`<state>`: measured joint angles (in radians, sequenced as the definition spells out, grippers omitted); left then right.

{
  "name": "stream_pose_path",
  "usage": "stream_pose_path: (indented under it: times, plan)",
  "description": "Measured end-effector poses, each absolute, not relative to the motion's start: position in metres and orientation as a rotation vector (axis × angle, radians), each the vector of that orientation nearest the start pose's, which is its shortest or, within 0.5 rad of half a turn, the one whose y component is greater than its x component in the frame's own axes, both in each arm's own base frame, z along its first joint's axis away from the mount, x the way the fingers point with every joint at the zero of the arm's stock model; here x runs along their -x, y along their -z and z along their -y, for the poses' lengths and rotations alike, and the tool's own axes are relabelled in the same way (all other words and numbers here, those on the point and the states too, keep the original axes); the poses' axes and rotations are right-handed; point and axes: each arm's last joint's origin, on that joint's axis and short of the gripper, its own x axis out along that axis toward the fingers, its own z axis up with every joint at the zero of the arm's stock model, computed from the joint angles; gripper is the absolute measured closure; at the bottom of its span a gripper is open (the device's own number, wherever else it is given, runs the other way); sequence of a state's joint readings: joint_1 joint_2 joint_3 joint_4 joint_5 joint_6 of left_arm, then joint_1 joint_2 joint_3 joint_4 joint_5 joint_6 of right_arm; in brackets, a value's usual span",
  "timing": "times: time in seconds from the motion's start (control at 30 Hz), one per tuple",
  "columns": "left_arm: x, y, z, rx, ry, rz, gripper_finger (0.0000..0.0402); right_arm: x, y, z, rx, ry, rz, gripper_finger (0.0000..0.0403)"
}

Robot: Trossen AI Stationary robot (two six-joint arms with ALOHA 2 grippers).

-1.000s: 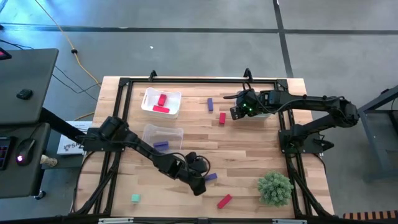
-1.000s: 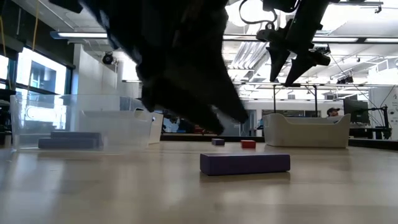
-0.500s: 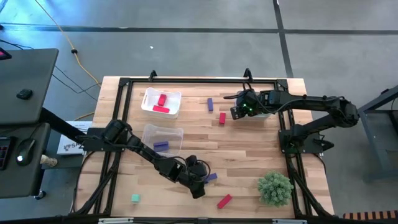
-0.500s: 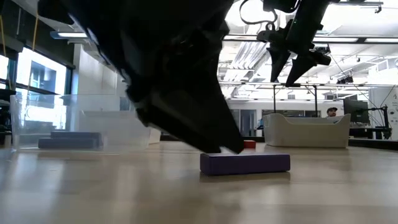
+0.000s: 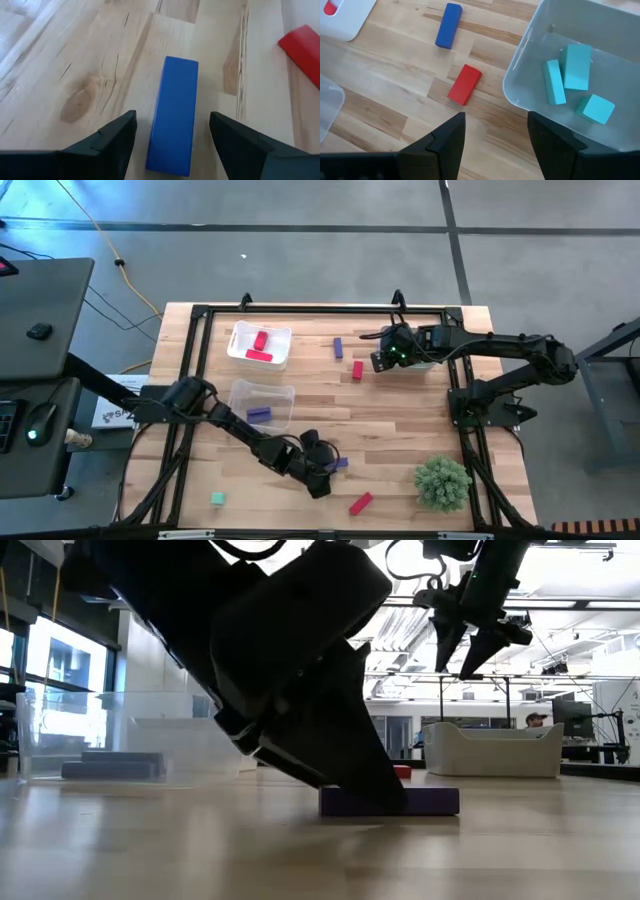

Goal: Sort & place blocks by color
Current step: Put the purple block into the transparent bin

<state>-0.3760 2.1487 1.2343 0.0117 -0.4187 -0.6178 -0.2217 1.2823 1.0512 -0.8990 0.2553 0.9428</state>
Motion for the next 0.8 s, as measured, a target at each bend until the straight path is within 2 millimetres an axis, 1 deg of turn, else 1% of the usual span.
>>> stream_pose_path:
  times: [0.1,0.2,0.3,0.47,0.57,0.7,0.8]
  plan:
    - [-0.394,-0.093,0.146,0.188,-0.302,-0.765,0.0161,-0.23,-0.272,0.059,-0.803,0.927,-0.849,0.0199]
    - [-0.393,-0.092,0.147,0.134,-0.289,-0.769,0.0178,-0.23,-0.272,0.059,-0.803,0.927,-0.85,0.0199]
    - [-0.392,-0.092,0.148,0.12,-0.273,-0.777,0.0213,-0.23,-0.272,0.059,-0.803,0.926,-0.85,0.0199]
    - [-0.392,-0.093,0.149,0.123,-0.254,-0.787,0.0287,-0.23,-0.272,0.059,-0.802,0.927,-0.85,0.0199]
    - [-0.393,-0.095,0.145,0.136,-0.242,-0.797,0.0321,-0.23,-0.272,0.059,-0.803,0.927,-0.85,0.0199]
    - [-0.393,-0.1,0.142,0.115,-0.201,-0.811,0.0322,-0.23,-0.272,0.059,-0.803,0.927,-0.85,0.0199]
    - [-0.392,-0.108,0.136,0.114,-0.182,-0.827,0.0322,-0.23,-0.272,0.059,-0.803,0.927,-0.85,0.0199]
